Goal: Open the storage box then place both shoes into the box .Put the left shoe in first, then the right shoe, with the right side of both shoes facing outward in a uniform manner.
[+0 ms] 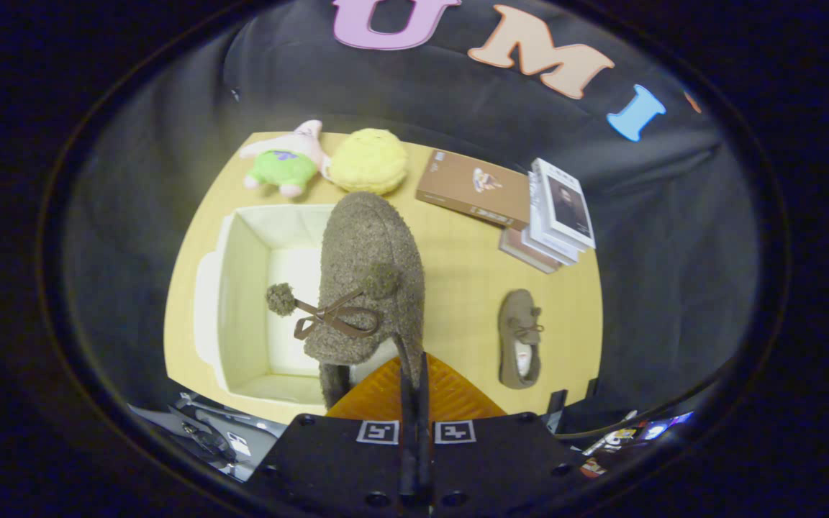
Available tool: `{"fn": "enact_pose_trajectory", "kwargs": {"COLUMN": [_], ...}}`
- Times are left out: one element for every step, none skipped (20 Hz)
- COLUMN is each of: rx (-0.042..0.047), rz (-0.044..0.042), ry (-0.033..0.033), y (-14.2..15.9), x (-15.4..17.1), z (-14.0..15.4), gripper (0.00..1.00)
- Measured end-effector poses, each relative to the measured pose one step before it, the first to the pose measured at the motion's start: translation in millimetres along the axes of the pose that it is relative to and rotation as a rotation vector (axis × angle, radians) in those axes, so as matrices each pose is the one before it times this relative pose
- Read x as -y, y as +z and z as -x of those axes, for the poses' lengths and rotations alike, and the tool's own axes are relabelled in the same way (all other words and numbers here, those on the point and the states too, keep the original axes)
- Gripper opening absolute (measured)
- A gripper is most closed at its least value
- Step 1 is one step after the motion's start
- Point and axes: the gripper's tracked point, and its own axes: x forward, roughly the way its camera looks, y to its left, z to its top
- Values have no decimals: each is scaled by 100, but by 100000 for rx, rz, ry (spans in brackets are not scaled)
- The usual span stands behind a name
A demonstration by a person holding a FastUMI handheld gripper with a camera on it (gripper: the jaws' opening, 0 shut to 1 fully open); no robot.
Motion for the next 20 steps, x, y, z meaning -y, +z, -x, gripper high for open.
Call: {"fn": "enact_pose_trajectory", "kwargs": {"rx": [-374, -554, -1318, -1705, -1994, -1559, -1777, -1378, -1214, -921, -1613, -942, -787, -844, -668, -137, -614, -618, 79, 104], "rz": [-278, 427, 563, 152, 213, 539, 475, 866, 872, 875, 1103, 537, -663, -281, 462, -139, -16, 35, -943, -1665], "ry": [3527, 2715, 1589, 767, 38, -24, 63, 629, 967, 1224, 951, 1890, 3038, 2823, 2820, 2876, 1210, 120, 257, 591], "y": [294, 216, 60, -220, -72, -153, -6, 12, 111, 30, -170, -166, -224, -283, -235, -53, -275, -460, -238, -278], "x": [-1931, -1689, -1131, -877, -659, -524, -553, -599, -546, -680, -557, -533, -888, -689, -654, -476, 26, 192, 291, 254], "z": [-429, -629, -921, -1103, -1223, -1328, -1315, -1386, -1227, -1324, -1077, -1074, -1122, -1025, -789, -1003, -786, -549, -443, -623], "gripper": [4, 4, 4, 4, 4, 4, 4, 4, 4, 5, 4, 4, 4, 4, 4, 4, 4, 4, 4, 4]}}
